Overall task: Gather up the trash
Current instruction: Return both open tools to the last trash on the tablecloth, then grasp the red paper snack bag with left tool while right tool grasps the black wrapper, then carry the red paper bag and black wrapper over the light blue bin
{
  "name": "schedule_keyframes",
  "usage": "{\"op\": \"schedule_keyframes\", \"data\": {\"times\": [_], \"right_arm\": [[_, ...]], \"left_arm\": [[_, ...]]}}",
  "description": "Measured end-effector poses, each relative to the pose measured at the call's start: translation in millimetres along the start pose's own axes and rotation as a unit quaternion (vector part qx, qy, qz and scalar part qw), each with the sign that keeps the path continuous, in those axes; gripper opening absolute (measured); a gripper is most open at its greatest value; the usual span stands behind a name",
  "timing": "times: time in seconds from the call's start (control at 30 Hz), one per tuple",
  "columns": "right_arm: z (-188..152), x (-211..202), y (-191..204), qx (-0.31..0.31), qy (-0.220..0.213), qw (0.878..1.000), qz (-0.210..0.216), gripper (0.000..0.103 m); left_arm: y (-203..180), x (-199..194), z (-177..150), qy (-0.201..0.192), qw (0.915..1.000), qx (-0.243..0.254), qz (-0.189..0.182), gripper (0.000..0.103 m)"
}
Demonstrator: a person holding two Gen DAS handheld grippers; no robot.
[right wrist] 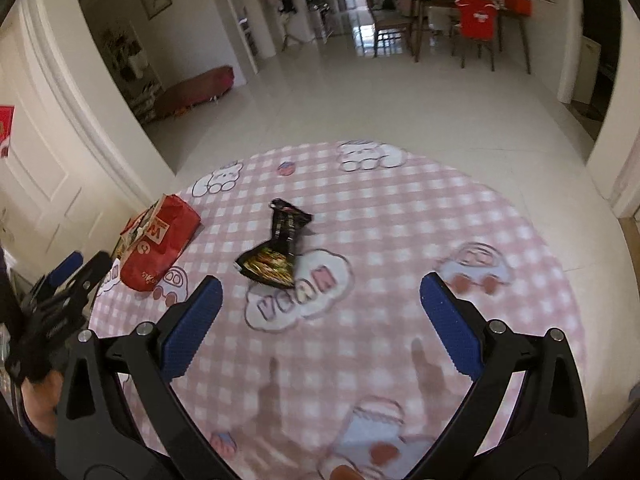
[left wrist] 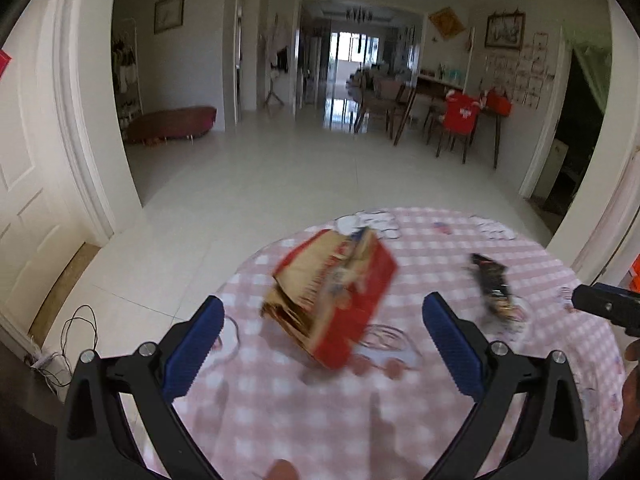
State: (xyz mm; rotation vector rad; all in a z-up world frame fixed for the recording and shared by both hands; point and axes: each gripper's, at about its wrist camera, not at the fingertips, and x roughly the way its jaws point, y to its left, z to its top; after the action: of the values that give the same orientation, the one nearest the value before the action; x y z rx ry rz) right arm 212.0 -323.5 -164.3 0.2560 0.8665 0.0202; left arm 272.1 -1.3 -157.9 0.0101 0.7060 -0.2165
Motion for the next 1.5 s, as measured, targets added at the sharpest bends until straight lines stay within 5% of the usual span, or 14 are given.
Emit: {"op": "schedule_keyframes", "data": {"times": [0.1,0.2,0.33,0.37,0.43,0.53,0.97,1.27,1.5], "right_arm": [[8.6,23.2,14.3,-0.014,0.012,1.000,0.003,0.096],[15.1,47.2,24.2,-0.024,0.024,0.999,-0.002,0.085],[18.7,78.2,29.9,-0.022,0.045,0.999,-0.010,0.048],[18.9,82.7,30.6,-0.026,0.048,0.998,-0.010,0.034],[15.9,81.7,30.1,-0.032,0.044,0.998,-0.012,0.025],[9.0,69.5,18.7,-0.014,0.042,0.999,0.016,0.017],[-53.3,-16.1,-53.5,0.048,0.012,0.997,0.054,0.015],[-87.4,-110.7,-77.5,0.037,-0.072,0.996,0.045,0.015],[-114.5,-168.9,-129.1,0.089,-0.114,0.989,0.020,0.015]], "left_arm": [[5.7,26.7,6.2,0.028,0.9992,0.012,-0.026,0.097],[0.6,49.9,10.5,0.052,0.9976,0.023,-0.040,0.097],[1.2,70.7,12.3,0.069,0.9955,-0.001,-0.066,0.097],[1.5,73.5,13.3,0.069,0.9956,-0.008,-0.063,0.094],[0.8,82.9,14.2,0.085,0.9947,-0.015,-0.056,0.064],[-4.8,78.7,9.4,0.080,0.9953,-0.008,-0.055,0.059],[-37.5,-5.7,-41.6,0.034,0.9959,-0.017,-0.082,0.057],[-113.3,-70.5,-59.9,0.006,0.9912,0.005,-0.132,0.057],[-199.5,-106.7,-64.4,-0.009,0.9840,0.052,-0.170,0.057]]}}
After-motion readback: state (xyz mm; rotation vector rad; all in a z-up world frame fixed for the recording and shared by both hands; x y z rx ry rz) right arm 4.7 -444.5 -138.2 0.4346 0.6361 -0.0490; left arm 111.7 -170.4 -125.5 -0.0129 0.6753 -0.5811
